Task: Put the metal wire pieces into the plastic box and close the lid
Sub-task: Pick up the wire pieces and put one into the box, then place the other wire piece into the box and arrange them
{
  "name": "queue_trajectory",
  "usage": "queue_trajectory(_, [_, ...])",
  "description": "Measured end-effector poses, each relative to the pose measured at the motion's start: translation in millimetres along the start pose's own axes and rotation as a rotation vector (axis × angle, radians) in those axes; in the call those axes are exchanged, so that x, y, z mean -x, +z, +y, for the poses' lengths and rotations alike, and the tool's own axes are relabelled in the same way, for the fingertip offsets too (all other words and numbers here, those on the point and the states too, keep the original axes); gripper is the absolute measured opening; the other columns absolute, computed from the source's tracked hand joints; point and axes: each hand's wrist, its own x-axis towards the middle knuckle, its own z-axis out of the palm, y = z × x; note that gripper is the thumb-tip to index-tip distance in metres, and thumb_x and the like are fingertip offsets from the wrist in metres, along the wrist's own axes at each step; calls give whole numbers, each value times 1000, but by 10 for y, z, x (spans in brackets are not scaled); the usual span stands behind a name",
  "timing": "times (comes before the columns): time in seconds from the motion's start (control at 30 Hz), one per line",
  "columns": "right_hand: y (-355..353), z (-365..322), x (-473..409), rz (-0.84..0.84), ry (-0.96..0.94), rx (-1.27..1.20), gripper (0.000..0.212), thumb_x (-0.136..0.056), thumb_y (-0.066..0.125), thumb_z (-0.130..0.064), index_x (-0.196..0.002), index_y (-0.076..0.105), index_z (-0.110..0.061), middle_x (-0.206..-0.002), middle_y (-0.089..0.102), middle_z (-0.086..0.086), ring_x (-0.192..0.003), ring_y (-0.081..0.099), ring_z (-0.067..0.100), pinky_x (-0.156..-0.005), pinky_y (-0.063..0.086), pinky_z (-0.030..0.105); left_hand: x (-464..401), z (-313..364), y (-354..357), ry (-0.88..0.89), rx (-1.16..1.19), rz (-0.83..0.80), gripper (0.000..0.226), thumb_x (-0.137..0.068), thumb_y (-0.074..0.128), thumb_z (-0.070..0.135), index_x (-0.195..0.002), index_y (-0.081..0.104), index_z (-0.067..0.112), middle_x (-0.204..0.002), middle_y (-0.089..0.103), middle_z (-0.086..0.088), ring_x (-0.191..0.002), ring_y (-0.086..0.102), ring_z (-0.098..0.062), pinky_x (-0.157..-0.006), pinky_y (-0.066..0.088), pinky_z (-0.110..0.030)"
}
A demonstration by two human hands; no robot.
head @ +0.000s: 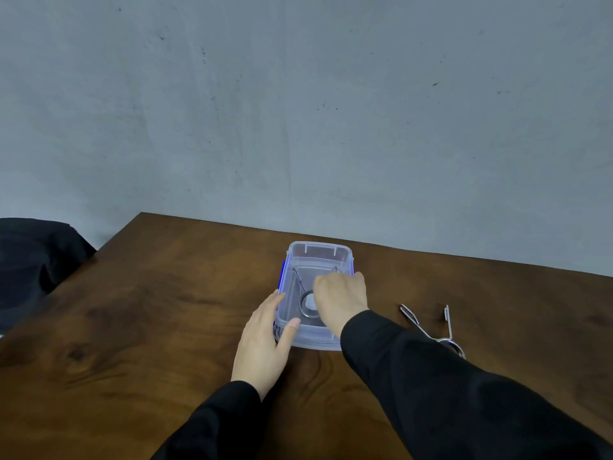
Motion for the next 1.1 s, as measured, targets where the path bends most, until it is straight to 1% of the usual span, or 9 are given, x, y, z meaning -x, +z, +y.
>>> queue_trajectory(0.07, [43, -4, 2, 12, -10, 34, 12, -94, 60, -15, -105, 65, -14, -82, 62, 6, -86, 64, 28, -88, 41, 41, -5, 8, 5, -12, -3, -3, 54, -94, 47, 57, -144, 36, 40, -154, 39, 12, -138, 40, -8, -111, 41, -36])
queue_trajectory(0.2, [84, 57, 15, 59, -25, -31, 3, -94, 62, -18, -92, 60, -17, -74, 54, 4, -75, 57, 26, -89, 39, 41, 3, 7, -5, 5, -8, 0, 59, -92, 43, 60, -146, 34, 38, -156, 37, 12, -139, 37, -7, -112, 39, -36])
queue_trajectory(0.3, [187, 216, 80, 295, -16, -169, 22, -98, 57, -28, -78, 62, -19, -71, 62, 0, -71, 59, 21, -80, 42, 39, 29, 24, -25, 61, -32, 34, 66, -90, 38, 61, -148, 35, 31, -159, 30, 12, -142, 30, -8, -115, 35, -40])
queue_trajectory(0.43, [364, 683, 356, 484, 126, -396, 25, -99, 54, -38, -100, 74, -24, -95, 71, -6, -85, 63, 14, -78, 54, 36, 109, 64, -4, 229, -143, 165, 49, -98, 41, 51, -135, 51, 20, -151, 40, 1, -135, 37, -18, -111, 32, -41])
queue_trajectory(0.53, [619, 1080, 613, 497, 301, -384, 29, -96, 57, -42, -106, 75, -22, -106, 67, -5, -94, 61, 15, -80, 54, 37, 209, 273, 106, 545, -151, 221, 40, -101, 33, 49, -115, 58, 20, -125, 52, 1, -108, 50, -20, -95, 39, -33])
queue_trajectory(0.6, [770, 1257, 787, 468, 418, -338, 37, -94, 58, -49, -117, 71, -23, -118, 64, -3, -105, 58, 18, -88, 51, 41, 280, 526, 244, 744, -105, 183, 33, -103, 35, 41, -107, 59, 19, -110, 54, 3, -93, 52, -18, -81, 41, -32])
queue_trajectory(0.67, [877, 1347, 931, 405, 534, -318, 59, -89, 55, -62, -132, 61, -22, -132, 58, 0, -120, 52, 21, -95, 47, 46, 339, 770, 409, 843, -84, 103, 30, -102, 41, 33, -104, 65, 15, -102, 63, -1, -90, 55, -17, -80, 44, -31])
queue_trajectory(0.8, [989, 1401, 1098, 235, 702, -380, 93, -76, 57, -77, -147, 43, -19, -137, 53, 4, -125, 49, 27, -97, 43, 50, 379, 1090, 662, 823, -144, -76, 23, -97, 49, 28, -106, 68, 17, -100, 67, 2, -91, 59, -13, -82, 46, -29])
queue_trajectory(1.1, [924, 1564, 1143, 235, 567, -600, 28, -85, 70, -23, -111, 61, -17, -107, 59, 3, -100, 56, 24, -86, 50, 34, 166, 1351, 737, 760, -211, -170, 26, -98, 50, 27, -116, 67, 19, -109, 69, 5, -99, 60, -13, -89, 53, -37])
